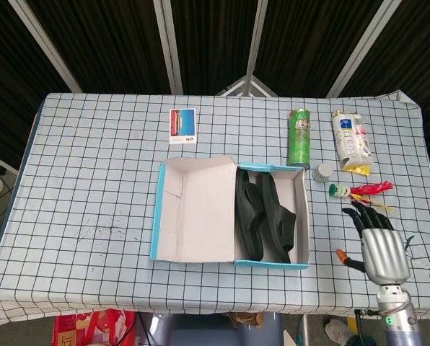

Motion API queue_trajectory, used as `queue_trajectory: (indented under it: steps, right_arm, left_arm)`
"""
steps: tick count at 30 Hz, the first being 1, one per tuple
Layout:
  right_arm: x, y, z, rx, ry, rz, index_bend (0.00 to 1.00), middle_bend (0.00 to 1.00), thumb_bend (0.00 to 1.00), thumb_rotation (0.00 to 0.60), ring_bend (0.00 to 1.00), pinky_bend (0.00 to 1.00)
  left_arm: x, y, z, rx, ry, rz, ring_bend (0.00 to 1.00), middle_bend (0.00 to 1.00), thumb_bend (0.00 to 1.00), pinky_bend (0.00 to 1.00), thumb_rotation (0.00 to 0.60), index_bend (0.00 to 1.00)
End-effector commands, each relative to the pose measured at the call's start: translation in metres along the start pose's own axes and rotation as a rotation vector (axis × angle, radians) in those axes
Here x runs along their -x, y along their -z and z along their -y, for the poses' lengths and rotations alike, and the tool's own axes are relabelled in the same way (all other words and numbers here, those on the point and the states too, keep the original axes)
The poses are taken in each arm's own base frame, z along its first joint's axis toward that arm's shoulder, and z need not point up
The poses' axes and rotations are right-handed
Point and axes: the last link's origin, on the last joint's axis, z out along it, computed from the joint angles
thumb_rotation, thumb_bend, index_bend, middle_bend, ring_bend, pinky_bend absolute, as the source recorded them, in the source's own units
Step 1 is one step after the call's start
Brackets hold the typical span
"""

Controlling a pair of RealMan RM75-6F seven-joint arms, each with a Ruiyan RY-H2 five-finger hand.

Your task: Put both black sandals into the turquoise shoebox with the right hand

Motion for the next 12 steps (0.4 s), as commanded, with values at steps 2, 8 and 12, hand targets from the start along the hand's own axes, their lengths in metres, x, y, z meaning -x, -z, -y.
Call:
queue_trajectory:
  steps: [2, 8, 12]
  right_arm:
    - [0.014, 0.023, -0.025, 0.014, 0.082, -0.041, 0.24, 0.17, 0.19, 0.6, 0.17, 0.23]
    - [0.016, 0.023, -0.039, 0.019, 0.135, -0.031, 0.24, 0.17, 0.19, 0.6, 0.17, 0.22]
    - [0.014, 0.023, -0.044, 0.034, 0.131, -0.039, 0.24, 0.17, 0.19, 0.6, 0.17, 0.22]
  left_arm:
    - [0.0, 0.0, -0.001, 0.006, -0.003, -0.004, 0.0, 0.02, 0.37, 0.09, 0.6, 0.09]
    - [0.001, -0.001, -0.002, 0.017, -0.009, -0.012, 0.0, 0.02, 0.37, 0.09, 0.6, 0.09]
    - [0.004, -0.001, -0.002, 0.008, -0.018, 0.002, 0.0, 0.02, 0.37, 0.09, 0.6, 0.09]
